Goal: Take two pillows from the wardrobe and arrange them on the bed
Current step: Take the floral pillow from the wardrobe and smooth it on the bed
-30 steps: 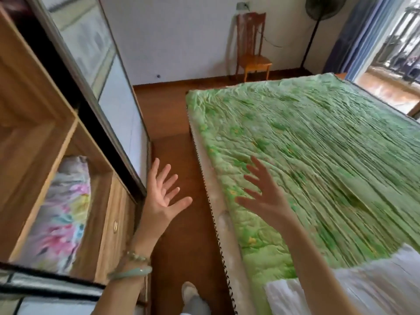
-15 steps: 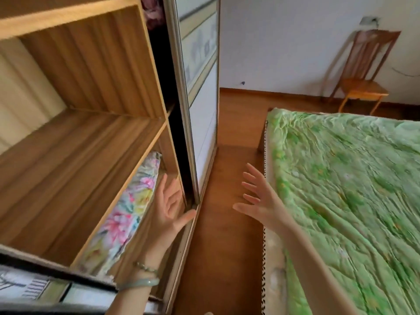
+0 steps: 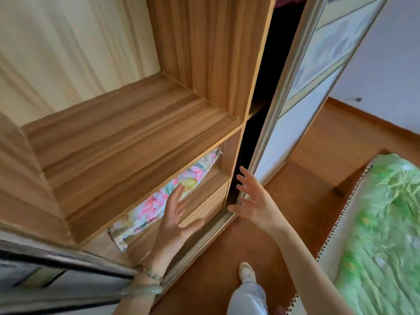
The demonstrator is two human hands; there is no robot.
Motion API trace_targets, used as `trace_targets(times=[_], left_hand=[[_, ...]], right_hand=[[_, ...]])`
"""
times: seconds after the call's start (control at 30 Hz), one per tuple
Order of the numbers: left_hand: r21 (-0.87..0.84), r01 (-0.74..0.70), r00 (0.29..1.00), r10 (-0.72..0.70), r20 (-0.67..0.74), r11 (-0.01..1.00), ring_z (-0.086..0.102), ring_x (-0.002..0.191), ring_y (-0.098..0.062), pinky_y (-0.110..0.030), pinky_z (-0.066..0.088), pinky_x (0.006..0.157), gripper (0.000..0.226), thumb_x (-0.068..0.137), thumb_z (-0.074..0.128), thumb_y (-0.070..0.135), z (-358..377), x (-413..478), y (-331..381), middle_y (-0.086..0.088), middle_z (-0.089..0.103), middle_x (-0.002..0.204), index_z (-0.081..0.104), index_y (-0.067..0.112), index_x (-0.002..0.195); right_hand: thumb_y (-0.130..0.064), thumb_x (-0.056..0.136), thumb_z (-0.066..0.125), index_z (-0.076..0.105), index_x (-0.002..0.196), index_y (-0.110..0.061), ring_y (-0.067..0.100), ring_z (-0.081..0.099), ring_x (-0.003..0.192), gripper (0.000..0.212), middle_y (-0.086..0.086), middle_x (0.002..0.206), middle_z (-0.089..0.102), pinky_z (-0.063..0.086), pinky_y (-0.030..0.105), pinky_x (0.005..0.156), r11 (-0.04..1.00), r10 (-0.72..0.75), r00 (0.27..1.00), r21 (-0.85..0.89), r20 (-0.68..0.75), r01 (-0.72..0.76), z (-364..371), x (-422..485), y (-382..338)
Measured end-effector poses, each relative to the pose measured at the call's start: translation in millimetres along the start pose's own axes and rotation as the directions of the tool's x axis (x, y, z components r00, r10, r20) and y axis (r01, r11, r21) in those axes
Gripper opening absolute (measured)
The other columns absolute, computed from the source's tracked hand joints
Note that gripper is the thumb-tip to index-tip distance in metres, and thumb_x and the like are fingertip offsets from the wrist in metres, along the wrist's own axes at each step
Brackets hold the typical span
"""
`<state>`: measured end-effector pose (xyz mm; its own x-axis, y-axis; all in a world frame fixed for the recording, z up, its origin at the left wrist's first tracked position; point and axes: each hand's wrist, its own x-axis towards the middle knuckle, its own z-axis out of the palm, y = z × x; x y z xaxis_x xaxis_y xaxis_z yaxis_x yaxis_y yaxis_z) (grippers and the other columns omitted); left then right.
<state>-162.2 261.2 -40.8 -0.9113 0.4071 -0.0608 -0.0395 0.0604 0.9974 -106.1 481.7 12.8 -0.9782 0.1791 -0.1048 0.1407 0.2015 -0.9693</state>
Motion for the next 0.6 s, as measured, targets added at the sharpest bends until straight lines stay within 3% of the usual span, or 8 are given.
trace_targets(times=[0.13, 0.3, 0.4, 0.47, 0.6], left_hand=[[-0.018, 0.062, 0.972, -0.064, -0.227, 0.998, 0.045, 0.129, 0.006, -0.014, 0.033, 0.106, 0.088, 0.064, 0.084, 0.017, 17.6, 22.2, -14.7, 0.018, 0.039, 0.149, 0.038, 0.045, 0.134], [-0.027, 0.162, 0.873, -0.156, -0.461, 0.986, 0.043, 0.135, -0.014, -0.032, 0.03, 0.113, 0.09, 0.072, 0.08, -0.006, 38.1, 32.0, -31.1, 0.004, 0.037, 0.152, 0.035, 0.028, 0.142], [-0.023, 0.225, 0.811, -0.201, -0.549, 0.974, 0.04, 0.138, -0.019, -0.029, 0.032, 0.112, 0.089, 0.073, 0.08, -0.006, 41.8, 30.6, -36.0, -0.001, 0.036, 0.154, 0.034, 0.016, 0.147], [-0.039, 0.246, 0.775, -0.221, -0.592, 0.969, 0.039, 0.138, -0.018, -0.028, 0.035, 0.111, 0.089, 0.072, 0.081, -0.003, 42.5, 25.1, -41.0, 0.002, 0.035, 0.154, 0.037, 0.017, 0.147], [-0.068, 0.296, 0.715, -0.269, -0.646, 0.953, 0.038, 0.136, -0.013, -0.033, 0.036, 0.11, 0.087, 0.073, 0.083, 0.009, 37.8, 18.9, -50.6, 0.02, 0.037, 0.144, 0.036, 0.036, 0.141]], right_hand=[[-0.006, 0.076, 0.077, 0.024, 0.146, -0.034, 0.009, 0.04, 0.13, 0.092, -0.007, 0.145, 0.039, 0.038, 0.033, 0.104, 1.0, 0.022, 0.983, -0.012, 0.18, -0.02, -35.7, 58.8, 19.0], [0.002, 0.072, 0.078, 0.032, 0.143, -0.025, 0.015, 0.043, 0.128, 0.088, -0.004, 0.14, 0.043, 0.04, 0.032, 0.1, 0.993, 0.111, 0.932, -0.064, 0.345, -0.094, -61.5, 122.8, 50.2], [0.001, 0.072, 0.078, 0.033, 0.143, -0.026, 0.013, 0.045, 0.126, 0.088, -0.009, 0.133, 0.045, 0.041, 0.033, 0.098, 0.987, 0.15, 0.879, -0.124, 0.453, -0.105, -61.0, 150.5, 64.6], [0.0, 0.071, 0.079, 0.034, 0.142, -0.029, 0.013, 0.045, 0.125, 0.088, -0.009, 0.133, 0.045, 0.042, 0.035, 0.099, 0.983, 0.169, 0.85, -0.142, 0.5, -0.113, -57.3, 163.3, 71.7], [-0.001, 0.073, 0.078, 0.032, 0.134, -0.04, 0.013, 0.044, 0.124, 0.086, -0.007, 0.137, 0.042, 0.041, 0.031, 0.094, 0.979, 0.19, 0.782, -0.173, 0.593, -0.106, -42.7, 184.3, 81.7]])
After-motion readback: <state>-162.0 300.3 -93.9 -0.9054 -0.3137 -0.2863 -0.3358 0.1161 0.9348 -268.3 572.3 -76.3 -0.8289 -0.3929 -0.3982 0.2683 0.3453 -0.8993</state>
